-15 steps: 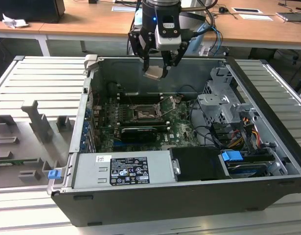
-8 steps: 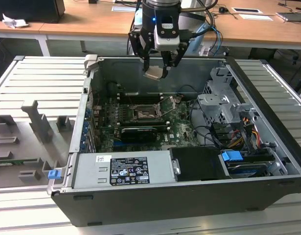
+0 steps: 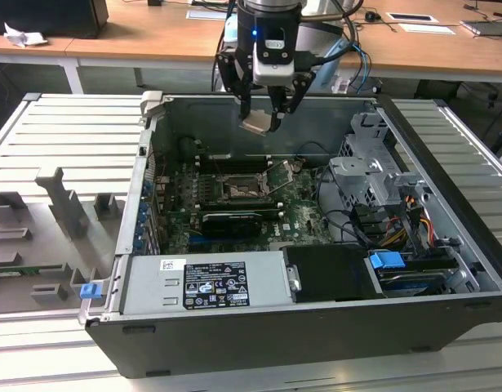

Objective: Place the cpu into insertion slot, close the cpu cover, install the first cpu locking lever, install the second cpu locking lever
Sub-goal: 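Place the cpu into insertion slot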

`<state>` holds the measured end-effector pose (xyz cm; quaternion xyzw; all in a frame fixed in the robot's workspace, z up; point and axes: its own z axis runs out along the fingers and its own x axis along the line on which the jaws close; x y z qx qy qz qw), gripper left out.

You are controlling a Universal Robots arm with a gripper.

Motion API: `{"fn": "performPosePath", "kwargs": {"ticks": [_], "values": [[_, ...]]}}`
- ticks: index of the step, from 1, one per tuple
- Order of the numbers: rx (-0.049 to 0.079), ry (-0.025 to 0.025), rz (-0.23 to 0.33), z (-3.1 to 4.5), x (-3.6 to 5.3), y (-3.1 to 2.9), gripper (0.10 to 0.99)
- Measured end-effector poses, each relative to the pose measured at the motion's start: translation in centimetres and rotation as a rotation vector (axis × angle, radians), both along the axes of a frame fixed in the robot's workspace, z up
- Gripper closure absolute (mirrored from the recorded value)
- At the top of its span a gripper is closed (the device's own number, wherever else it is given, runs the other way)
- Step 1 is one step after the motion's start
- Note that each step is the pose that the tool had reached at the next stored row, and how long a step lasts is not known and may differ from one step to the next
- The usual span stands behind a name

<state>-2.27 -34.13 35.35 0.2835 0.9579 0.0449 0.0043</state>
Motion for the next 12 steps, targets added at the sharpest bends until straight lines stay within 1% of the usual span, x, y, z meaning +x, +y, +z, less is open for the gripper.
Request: {"fn": "performPosePath", "kwargs": {"ticks": [12], "values": [[0.000, 0.0000, -0.139, -0.24, 0.00, 0.00, 0.545]]}}
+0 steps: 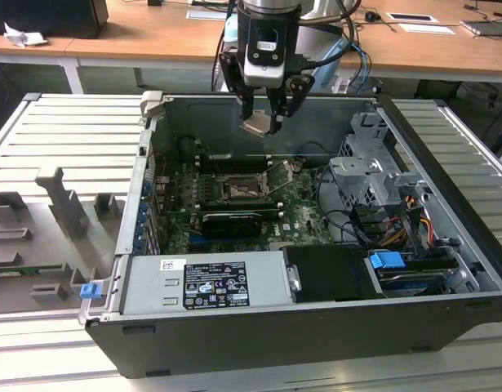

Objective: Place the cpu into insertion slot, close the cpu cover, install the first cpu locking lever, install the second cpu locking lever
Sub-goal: 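Place the cpu into insertion slot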

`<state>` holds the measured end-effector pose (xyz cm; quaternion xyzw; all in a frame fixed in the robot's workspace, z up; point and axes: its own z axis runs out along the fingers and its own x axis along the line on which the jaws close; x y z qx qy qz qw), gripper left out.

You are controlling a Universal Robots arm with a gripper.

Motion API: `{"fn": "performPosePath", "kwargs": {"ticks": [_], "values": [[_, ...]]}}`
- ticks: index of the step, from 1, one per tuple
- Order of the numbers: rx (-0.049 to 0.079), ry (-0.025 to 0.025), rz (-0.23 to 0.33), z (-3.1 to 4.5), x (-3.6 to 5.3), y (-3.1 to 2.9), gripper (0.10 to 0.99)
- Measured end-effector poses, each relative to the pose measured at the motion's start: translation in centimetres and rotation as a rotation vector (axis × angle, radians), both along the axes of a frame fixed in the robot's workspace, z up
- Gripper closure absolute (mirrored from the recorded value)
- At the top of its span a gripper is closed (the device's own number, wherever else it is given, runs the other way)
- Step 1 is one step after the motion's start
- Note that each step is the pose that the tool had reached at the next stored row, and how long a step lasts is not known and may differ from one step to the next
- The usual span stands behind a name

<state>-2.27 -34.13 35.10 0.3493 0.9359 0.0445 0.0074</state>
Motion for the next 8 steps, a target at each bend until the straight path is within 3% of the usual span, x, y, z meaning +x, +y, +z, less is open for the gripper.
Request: {"fn": "performPosePath", "kwargs": {"ticks": [3, 8], "values": [[0.000, 0.0000, -0.050, -0.07, 0.00, 0.00, 0.545], [0.000, 0.0000, -0.078, -0.11, 0.00, 0.00, 0.545]]}}
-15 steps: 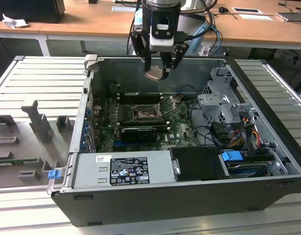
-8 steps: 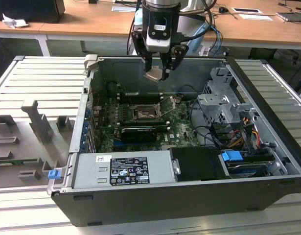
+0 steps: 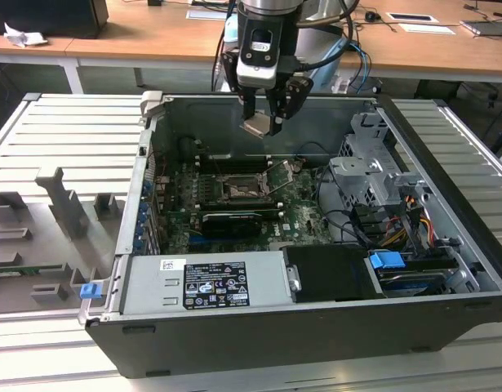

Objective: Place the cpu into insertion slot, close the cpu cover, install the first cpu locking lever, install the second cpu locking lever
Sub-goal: 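Place the cpu into insertion slot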

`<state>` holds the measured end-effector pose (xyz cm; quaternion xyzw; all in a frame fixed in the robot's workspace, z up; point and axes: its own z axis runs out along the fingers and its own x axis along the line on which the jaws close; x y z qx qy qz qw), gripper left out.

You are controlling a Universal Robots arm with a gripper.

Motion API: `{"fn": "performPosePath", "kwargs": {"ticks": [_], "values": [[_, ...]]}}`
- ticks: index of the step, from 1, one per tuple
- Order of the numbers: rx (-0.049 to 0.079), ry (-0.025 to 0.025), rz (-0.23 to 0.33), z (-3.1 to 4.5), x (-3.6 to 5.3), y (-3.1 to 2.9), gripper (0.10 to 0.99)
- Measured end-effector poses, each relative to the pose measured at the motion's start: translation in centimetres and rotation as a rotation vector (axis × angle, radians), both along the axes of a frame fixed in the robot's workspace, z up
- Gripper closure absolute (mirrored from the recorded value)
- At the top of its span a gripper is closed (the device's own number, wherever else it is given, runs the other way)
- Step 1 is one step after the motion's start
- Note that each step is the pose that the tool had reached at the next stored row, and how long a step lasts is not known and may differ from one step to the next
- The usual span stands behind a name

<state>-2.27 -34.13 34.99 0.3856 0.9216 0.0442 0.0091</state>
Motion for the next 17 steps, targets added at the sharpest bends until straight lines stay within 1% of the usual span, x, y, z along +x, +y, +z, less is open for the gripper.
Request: {"fn": "performPosePath", "kwargs": {"ticks": [4, 9, 17], "values": [[0.000, 0.0000, -0.027, -0.05, 0.00, 0.00, 0.545], [0.000, 0.0005, -0.079, -0.16, 0.00, 0.00, 0.545], [0.000, 0.0007, -0.130, -0.30, 0.00, 0.00, 0.545]]}}
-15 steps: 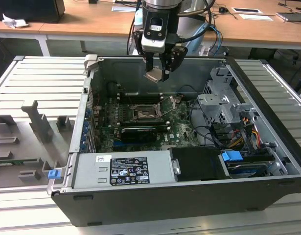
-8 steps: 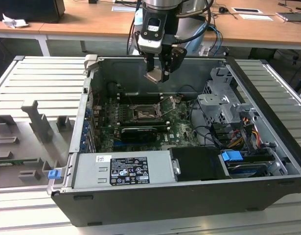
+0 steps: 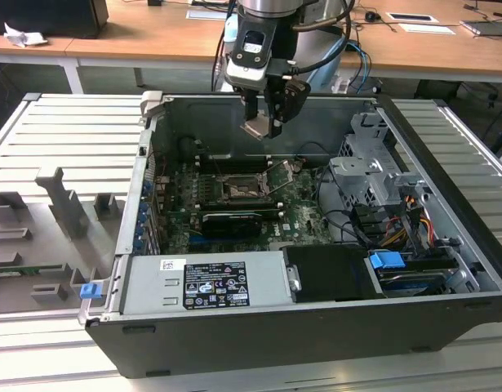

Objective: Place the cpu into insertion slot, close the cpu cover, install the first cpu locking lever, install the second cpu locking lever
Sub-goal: 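Place the cpu into insertion slot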

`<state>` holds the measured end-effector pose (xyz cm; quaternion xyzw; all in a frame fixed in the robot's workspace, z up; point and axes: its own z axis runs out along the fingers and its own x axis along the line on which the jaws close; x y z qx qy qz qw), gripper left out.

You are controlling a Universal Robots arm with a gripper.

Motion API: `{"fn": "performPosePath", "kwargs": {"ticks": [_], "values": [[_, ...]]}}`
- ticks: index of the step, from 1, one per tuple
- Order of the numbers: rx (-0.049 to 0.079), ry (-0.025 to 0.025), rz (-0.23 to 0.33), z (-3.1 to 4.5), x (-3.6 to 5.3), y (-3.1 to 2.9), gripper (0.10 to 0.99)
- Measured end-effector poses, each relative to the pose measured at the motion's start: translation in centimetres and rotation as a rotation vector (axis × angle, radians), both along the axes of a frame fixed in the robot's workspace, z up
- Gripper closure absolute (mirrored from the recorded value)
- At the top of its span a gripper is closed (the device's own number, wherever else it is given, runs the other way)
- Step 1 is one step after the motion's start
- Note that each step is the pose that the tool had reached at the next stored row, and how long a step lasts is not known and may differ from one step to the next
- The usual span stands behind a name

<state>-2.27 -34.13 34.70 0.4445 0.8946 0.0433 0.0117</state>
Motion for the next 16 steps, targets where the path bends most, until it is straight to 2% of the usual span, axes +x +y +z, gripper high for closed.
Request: {"fn": "performPosePath", "kwargs": {"ticks": [16], "values": [[0.000, 0.0000, -0.087, -0.15, 0.00, 0.00, 0.545]]}}
